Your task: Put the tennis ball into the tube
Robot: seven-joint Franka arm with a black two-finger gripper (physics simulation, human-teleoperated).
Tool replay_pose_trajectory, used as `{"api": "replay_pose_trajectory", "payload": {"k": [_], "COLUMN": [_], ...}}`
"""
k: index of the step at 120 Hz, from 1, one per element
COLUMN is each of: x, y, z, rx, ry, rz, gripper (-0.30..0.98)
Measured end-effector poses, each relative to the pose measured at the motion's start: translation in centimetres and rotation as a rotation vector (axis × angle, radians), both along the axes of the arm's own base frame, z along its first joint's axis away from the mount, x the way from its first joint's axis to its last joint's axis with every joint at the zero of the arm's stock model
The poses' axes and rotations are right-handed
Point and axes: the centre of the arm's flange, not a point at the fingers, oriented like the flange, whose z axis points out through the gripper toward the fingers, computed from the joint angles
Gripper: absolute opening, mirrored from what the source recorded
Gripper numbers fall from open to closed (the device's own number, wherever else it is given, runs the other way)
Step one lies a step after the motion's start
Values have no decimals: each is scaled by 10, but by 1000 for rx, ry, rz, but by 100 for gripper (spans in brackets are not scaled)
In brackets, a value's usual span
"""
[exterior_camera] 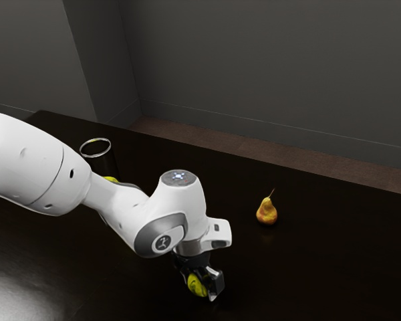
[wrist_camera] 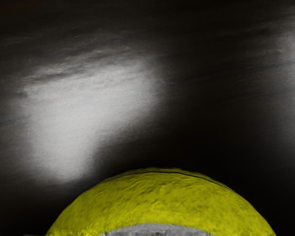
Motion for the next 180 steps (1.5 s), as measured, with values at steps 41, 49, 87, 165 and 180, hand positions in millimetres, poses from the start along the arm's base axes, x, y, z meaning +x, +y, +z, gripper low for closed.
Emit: {"api": "replay_pose_trajectory", "payload": {"k": [41,49,87,165,180], "x": [17,24,83,130,129], "y": [-5,-4,-26,181,235], "z": [23,32,156,299,301], "rx": [31,40,107,306,306], "ry": [-75,-90,-206,-107,-76], "rz": [-70,-74,-107,204,260], "gripper": [38,37,33,33,33]}}
